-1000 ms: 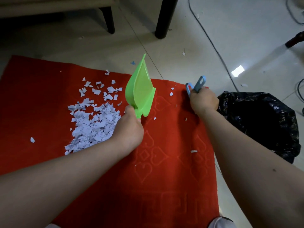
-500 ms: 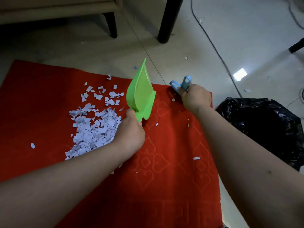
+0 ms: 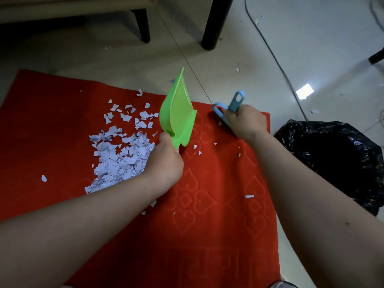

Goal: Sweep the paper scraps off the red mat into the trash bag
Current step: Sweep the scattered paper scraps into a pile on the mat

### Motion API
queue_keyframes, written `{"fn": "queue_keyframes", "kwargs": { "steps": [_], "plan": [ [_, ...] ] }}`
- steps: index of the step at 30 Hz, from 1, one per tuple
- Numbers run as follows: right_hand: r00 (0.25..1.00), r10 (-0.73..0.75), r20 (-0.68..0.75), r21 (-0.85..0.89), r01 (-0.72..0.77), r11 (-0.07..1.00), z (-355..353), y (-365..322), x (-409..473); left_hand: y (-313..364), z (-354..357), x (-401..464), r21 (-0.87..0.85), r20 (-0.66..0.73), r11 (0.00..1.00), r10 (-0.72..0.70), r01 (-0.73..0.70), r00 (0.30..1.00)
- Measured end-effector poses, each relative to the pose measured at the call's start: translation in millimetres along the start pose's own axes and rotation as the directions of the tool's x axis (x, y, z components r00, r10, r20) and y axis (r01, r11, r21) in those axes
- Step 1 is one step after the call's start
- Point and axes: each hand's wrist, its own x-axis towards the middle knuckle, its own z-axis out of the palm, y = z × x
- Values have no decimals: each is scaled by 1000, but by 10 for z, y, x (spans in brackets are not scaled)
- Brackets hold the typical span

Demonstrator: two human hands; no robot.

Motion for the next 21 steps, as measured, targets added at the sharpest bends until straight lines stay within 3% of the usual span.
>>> {"fn": "queue_keyframes", "kwargs": {
  "steps": [3, 5, 8, 11, 16, 19, 21],
  "plan": [
    [998, -61, 17, 96, 59, 994, 6, -2, -87, -13, 12, -5, 20, 3, 1000, 0, -1, 1000],
    [997, -25, -74, 131, 35, 991, -100, 90, -116, -17, 18, -16, 29, 4, 1000, 3, -3, 1000],
    [970, 73, -230, 15, -72, 997, -232, 241, -103, -27, 23, -30, 40, 0, 999, 2, -2, 1000],
    [983, 85, -164, -52, -94, 994, -127, 227, -125, -20, 34, -45, 59, -6, 998, 1, 0, 1000],
    [994, -107, 26, 17, 107, 994, 115, 11, -295, 19, 68, -52, 84, -6, 996, 16, -15, 1000],
    [999, -34, -27, 169, 38, 985, -63, 106, -268, -10, 67, -59, 88, -6, 996, 11, -11, 1000],
    [984, 70, -164, 151, -46, 987, -231, 223, -219, -37, 59, -62, 83, -8, 997, -3, 4, 1000]
  ]
}}
